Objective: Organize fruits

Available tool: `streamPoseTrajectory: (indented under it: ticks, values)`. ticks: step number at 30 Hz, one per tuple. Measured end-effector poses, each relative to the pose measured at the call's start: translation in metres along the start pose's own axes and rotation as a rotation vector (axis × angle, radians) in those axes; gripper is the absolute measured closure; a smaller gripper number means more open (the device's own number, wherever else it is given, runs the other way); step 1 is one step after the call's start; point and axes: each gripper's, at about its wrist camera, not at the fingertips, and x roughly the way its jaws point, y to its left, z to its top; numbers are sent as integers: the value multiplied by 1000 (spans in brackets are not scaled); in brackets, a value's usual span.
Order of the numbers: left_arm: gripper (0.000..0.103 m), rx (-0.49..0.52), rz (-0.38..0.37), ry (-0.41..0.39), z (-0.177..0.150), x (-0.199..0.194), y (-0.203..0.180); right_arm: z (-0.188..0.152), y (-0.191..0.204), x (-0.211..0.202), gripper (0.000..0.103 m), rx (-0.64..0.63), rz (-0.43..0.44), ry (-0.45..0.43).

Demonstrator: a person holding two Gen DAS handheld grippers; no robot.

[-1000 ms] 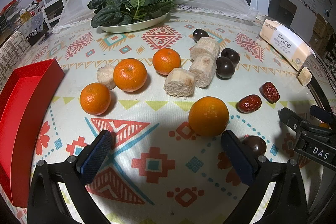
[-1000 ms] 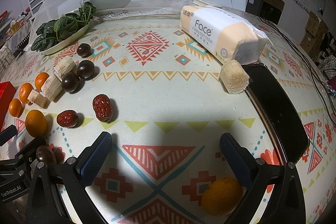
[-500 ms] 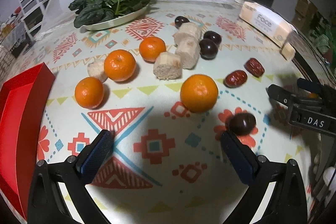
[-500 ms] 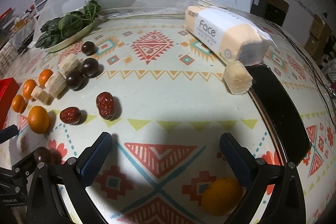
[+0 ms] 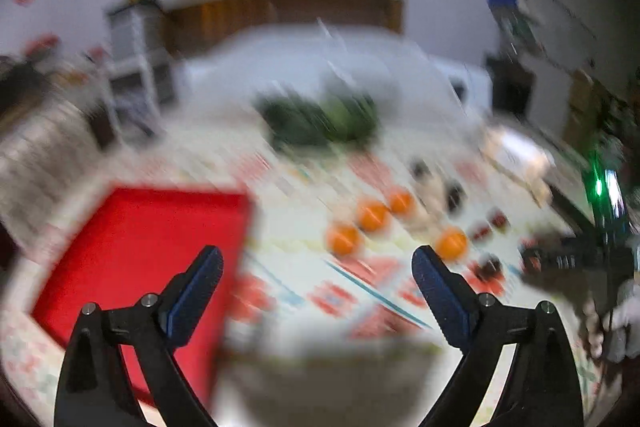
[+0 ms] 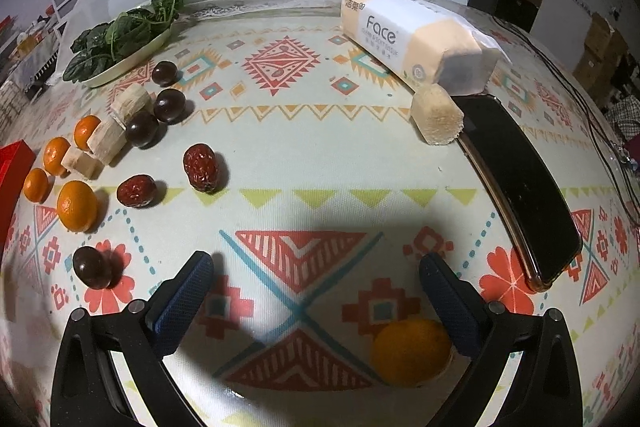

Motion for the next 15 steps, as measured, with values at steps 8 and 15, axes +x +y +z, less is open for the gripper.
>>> streamPoseTrajectory:
  ticks: [8,15]
  values:
    - [0,-55,-5,6,14,2,34,2,4,-2,2,27,-68,-3]
    - [16,-11,-135,125,8,46,7,-3,38,-40,6,-49,192,-140]
